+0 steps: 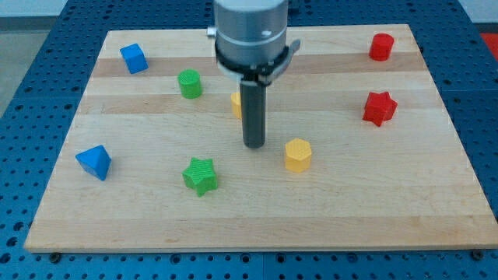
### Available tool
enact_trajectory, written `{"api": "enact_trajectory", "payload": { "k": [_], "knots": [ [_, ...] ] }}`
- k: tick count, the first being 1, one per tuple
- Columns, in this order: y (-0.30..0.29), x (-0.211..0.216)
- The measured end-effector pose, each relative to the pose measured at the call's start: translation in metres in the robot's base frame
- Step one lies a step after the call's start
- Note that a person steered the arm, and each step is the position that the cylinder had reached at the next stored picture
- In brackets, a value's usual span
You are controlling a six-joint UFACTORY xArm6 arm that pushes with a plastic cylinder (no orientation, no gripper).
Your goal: Move the yellow hexagon a bit up
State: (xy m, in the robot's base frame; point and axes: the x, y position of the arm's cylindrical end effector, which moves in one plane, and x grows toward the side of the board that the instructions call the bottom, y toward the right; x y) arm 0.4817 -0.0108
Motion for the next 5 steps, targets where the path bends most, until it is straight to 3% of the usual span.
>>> {"api": "enact_trajectory", "payload": {
  "k": [3, 5],
  "knots": [
    [0.058, 0.060],
    [0.080, 0.038]
  ]
}}
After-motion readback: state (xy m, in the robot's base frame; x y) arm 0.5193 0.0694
